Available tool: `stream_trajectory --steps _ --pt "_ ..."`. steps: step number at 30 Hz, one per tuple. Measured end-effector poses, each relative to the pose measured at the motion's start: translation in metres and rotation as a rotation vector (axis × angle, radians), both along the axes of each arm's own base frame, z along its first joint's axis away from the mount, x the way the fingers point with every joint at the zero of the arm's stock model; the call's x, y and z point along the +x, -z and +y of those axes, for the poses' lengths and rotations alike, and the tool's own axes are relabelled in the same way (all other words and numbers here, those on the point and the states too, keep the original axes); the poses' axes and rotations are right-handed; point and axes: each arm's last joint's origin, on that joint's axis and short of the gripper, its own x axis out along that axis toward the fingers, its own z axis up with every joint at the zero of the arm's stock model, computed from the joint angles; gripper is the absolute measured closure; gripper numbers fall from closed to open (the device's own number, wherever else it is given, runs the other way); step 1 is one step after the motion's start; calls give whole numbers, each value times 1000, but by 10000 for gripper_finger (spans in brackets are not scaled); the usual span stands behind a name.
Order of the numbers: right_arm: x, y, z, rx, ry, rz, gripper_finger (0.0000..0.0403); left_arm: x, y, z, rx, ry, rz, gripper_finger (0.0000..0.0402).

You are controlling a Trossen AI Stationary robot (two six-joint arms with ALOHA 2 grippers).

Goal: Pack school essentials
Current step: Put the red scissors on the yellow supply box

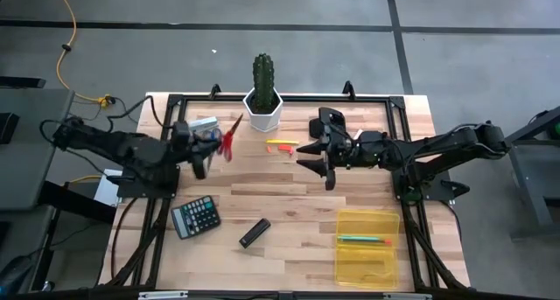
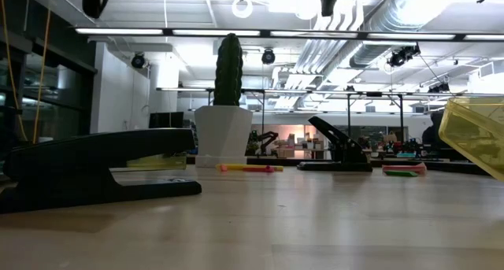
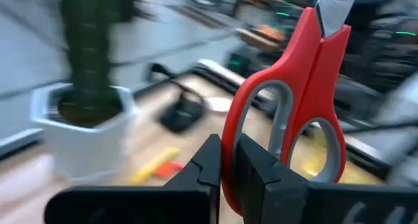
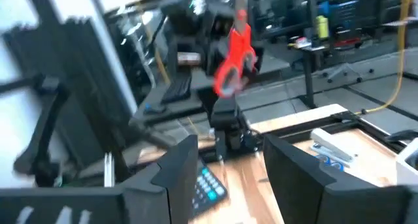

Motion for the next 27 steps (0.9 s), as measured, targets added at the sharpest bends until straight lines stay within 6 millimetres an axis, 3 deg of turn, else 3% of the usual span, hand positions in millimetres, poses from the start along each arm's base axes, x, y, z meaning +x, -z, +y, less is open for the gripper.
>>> stream_trajectory --steps 6,10,20,27 --pt "-1 -2 -8 207 258 -52 235 39 30 14 20 -257 16 396" --pt "2 -4 -10 231 352 -60 235 73 39 15 38 -305 -26 396" --pt "47 -25 -8 194 409 35 235 136 22 15 86 -307 37 396" --pt "62 -46 -7 191 412 15 235 147 15 10 105 -284 56 396"
